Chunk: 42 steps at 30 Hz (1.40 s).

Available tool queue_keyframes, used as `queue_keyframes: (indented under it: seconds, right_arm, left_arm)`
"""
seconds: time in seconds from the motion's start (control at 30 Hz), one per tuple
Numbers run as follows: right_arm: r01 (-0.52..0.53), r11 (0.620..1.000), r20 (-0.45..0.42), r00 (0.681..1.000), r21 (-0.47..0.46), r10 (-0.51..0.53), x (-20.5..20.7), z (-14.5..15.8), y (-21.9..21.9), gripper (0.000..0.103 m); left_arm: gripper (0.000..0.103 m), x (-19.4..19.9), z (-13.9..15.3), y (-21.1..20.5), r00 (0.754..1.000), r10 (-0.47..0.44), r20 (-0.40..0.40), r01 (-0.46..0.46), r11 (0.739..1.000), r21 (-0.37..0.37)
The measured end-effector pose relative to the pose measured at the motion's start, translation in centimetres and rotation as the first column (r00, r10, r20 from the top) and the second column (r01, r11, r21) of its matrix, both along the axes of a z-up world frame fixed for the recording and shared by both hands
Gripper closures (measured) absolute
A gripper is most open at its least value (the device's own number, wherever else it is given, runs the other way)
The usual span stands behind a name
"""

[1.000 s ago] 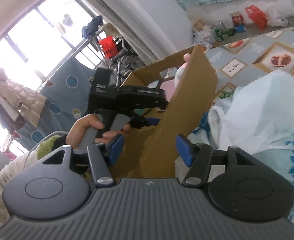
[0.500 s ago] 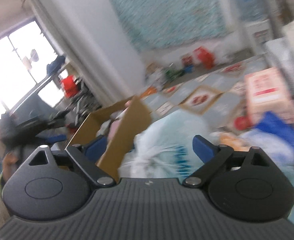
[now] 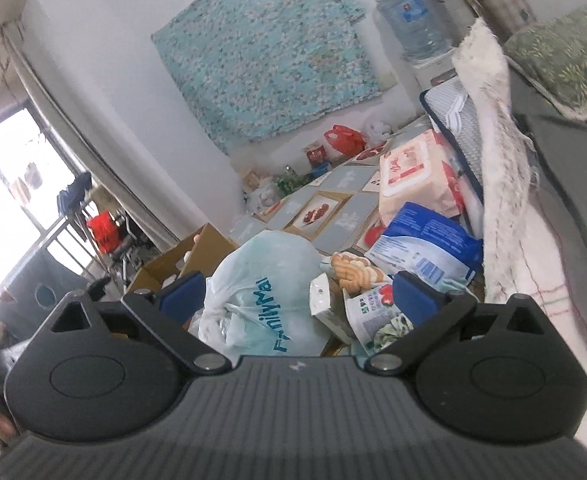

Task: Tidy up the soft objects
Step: 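Reach the right gripper back to the blue snack bag in the pile, then grasp the blue snack bag with the right gripper and lift it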

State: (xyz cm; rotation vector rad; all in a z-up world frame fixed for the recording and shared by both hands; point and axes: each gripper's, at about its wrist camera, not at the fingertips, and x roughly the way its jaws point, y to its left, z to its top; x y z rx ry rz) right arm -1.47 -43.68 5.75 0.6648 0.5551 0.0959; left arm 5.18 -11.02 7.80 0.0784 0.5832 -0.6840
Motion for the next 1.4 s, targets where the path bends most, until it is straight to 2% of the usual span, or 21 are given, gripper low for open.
queue_keyframes:
  seconds: [0.1,0.23,0.37,0.43,0.53,0.67,0.73,0.8,0.93,1.03,1.2,1.3,1.4]
  right_arm:
    - [0.012,1.000,0.012,1.000,0.006,-0.012,-0.5,-0.7,-0.7,0.003]
    - [0.035,0.998,0.009,0.999,0.042,-0.035,-0.5,-1.6,-2.0,0.003]
    - [0.052,0.994,-0.047,0.998,0.091,-0.048,1.5,-2.8,-3.3,0.003]
    - [0.048,0.996,-0.067,0.997,0.075,-0.043,2.8,-2.7,-3.7,0.003]
    - [0.026,0.999,-0.097,0.995,0.019,-0.024,5.2,-2.2,-4.1,0.004]
    - [-0.012,0.999,-0.170,0.985,-0.052,0.003,9.9,-2.8,-5.2,0.010]
    - [-0.039,0.996,-0.227,0.974,-0.076,0.020,12.5,-3.9,-5.9,0.022]
    - [-0.054,0.994,-0.277,0.960,-0.096,0.025,14.6,-5.0,-6.4,0.029]
    - [-0.109,0.986,-0.349,0.935,-0.129,0.058,17.8,-7.1,-6.9,0.033]
    - [-0.122,0.984,-0.376,0.924,-0.133,0.064,19.0,-8.3,-7.4,0.033]
    - [-0.141,0.989,-0.418,0.902,-0.049,0.108,20.3,-10.4,-8.6,0.032]
    - [-0.148,0.988,-0.390,0.908,0.040,0.152,20.1,-10.2,-9.2,0.031]
    - [-0.163,0.980,-0.355,0.915,0.114,0.194,19.6,-9.8,-9.6,0.030]
  left_arm:
    - [0.002,0.0,-1.9,-3.6,0.998,-0.066,-0.007,0.066,0.996,0.059]
    - [0.002,0.9,-3.1,-6.6,0.993,-0.118,0.013,0.116,0.988,0.099]
    - [0.005,3.6,-3.7,-9.2,0.990,-0.139,0.015,0.136,0.981,0.141]
    - [0.008,5.4,-4.2,-10.4,0.991,-0.132,-0.017,0.133,0.981,0.138]
    - [0.012,7.8,-5.3,-11.6,0.990,-0.108,-0.086,0.116,0.989,0.088]
    - [0.030,9.6,-6.6,-13.4,0.984,-0.100,-0.147,0.107,0.993,0.045]
    - [0.035,10.0,-7.1,-14.4,0.982,-0.110,-0.156,0.118,0.992,0.048]
    - [0.040,10.4,-7.5,-15.7,0.982,-0.120,-0.147,0.130,0.990,0.062]
    - [0.054,11.5,-8.4,-17.5,0.981,-0.117,-0.152,0.131,0.988,0.087]
    - [0.064,12.9,-9.3,-18.4,0.973,-0.109,-0.205,0.130,0.988,0.088]
    - [0.065,14.6,-10.6,-19.3,0.956,-0.102,-0.275,0.129,0.988,0.080]
    - [0.065,15.3,-11.4,-19.4,0.943,-0.096,-0.319,0.126,0.989,0.072]
    - [0.063,15.7,-11.6,-19.1,0.941,-0.086,-0.326,0.112,0.992,0.064]
